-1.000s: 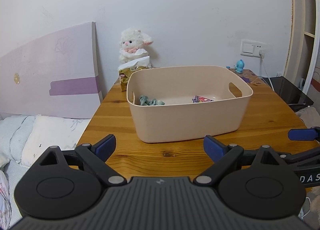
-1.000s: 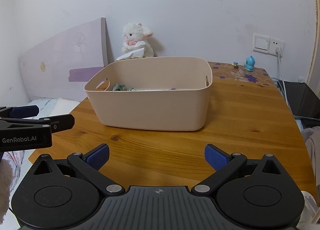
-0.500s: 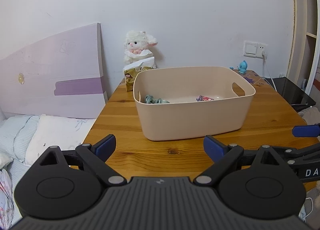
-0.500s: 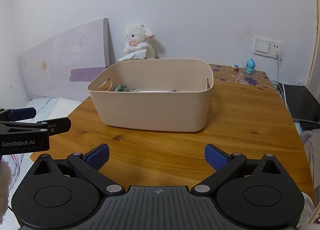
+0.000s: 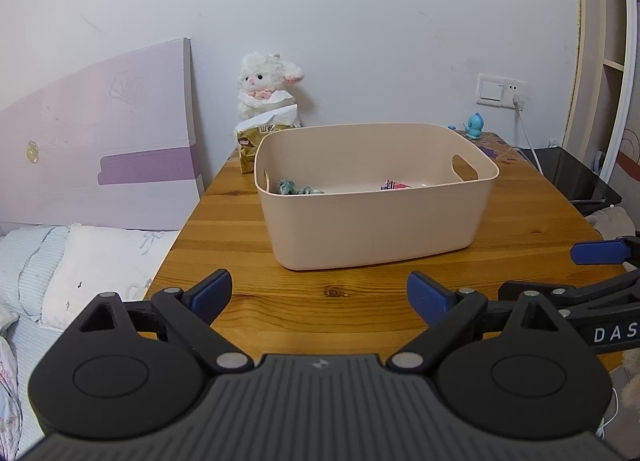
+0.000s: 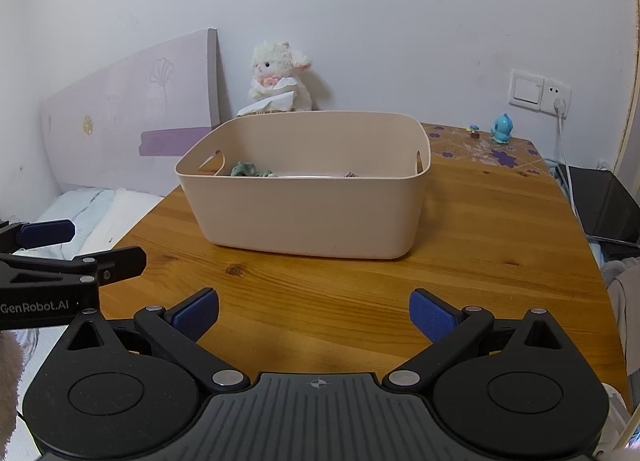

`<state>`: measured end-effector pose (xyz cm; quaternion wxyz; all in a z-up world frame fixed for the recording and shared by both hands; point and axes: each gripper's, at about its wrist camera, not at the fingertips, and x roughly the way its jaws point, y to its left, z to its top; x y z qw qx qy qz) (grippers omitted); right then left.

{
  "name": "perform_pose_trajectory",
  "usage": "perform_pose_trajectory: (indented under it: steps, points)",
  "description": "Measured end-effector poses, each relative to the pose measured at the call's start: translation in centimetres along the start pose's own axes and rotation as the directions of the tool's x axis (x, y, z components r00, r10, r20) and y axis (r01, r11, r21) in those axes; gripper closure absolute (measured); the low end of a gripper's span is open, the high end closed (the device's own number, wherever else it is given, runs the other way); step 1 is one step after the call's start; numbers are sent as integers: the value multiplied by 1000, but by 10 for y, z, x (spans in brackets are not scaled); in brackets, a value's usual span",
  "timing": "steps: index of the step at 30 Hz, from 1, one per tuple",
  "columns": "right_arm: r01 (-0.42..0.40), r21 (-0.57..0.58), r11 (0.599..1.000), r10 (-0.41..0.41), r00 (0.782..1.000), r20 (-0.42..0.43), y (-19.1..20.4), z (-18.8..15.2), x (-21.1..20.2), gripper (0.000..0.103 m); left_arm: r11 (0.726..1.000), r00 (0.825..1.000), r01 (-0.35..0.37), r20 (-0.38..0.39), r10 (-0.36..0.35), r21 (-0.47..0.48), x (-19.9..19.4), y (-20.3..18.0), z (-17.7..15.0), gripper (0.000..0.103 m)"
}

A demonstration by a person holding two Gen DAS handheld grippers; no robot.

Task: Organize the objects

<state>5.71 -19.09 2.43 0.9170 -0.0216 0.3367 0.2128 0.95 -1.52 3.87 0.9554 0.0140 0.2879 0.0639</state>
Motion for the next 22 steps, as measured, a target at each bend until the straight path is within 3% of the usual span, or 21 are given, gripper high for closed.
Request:
perform_pose_trajectory:
  steps: [22]
  points:
    - [2, 3, 1000, -2, 999, -32, 2, 0, 14, 0, 1000, 1000, -19, 10, 19, 0, -3, 8, -3, 8]
